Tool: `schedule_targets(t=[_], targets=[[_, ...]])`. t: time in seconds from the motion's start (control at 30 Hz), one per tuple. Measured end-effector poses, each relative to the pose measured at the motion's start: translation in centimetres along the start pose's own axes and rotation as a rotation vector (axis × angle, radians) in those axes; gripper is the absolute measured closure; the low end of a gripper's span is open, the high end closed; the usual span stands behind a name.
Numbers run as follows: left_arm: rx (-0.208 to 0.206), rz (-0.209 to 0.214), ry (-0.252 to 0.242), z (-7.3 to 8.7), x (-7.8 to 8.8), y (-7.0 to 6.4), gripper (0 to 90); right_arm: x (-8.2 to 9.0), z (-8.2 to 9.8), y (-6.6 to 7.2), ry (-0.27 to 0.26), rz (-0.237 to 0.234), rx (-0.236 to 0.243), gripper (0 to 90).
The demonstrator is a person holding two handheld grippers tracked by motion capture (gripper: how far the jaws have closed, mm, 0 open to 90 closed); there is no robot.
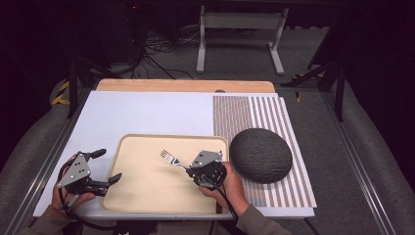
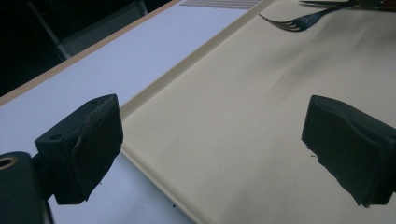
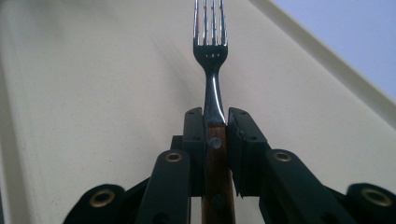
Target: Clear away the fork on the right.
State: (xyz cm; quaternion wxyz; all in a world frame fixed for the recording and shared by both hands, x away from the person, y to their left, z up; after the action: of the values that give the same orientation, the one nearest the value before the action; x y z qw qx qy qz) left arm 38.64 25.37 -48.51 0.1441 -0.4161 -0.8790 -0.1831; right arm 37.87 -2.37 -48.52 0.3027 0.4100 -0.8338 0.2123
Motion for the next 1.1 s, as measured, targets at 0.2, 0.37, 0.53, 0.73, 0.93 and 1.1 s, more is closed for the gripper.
schedule_targets(t=[0.2,0.37,0.53,0.73,0.93,1.1], targets=[[-0.003,0.0,0.004,0.0,0.0,0.0,6.3,-1.0,0.9,0.8,0.044,-0.014,0.012,78.5],[-0.002,-0.002,0.004,0.0,0.0,0.0,6.3,-1.7,1.4,1.1,0.065,-0.018,0.013,78.4],[-0.003,-0.003,0.004,0.0,0.0,0.0,6.3,-2.0,1.7,1.3,0.076,-0.018,0.015,78.4],[-0.003,-0.005,0.004,0.0,0.0,0.0,6.3,-2.1,2.2,1.7,0.098,-0.013,0.025,78.3],[-0.003,-0.003,0.004,0.0,0.0,-0.1,6.3,-1.8,2.4,2.0,0.099,-0.015,0.008,78.2],[-0.003,-0.002,0.004,0.0,0.0,-0.1,6.3,-1.7,2.6,1.9,0.1,-0.018,0.002,76.8]])
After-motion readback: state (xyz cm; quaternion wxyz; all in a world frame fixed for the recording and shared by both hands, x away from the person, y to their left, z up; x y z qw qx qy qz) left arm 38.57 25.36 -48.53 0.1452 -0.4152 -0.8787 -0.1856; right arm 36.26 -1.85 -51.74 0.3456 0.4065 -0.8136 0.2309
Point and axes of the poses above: each handheld gripper's, and its own axes: x roughly backward along the jaws, z roughly out of its underside, y roughly to its left, the point moved 9 cm from there along -x, roughly forward along the jaws, and after that the axes turned 2 degrees about z, right-handed, at the moved point
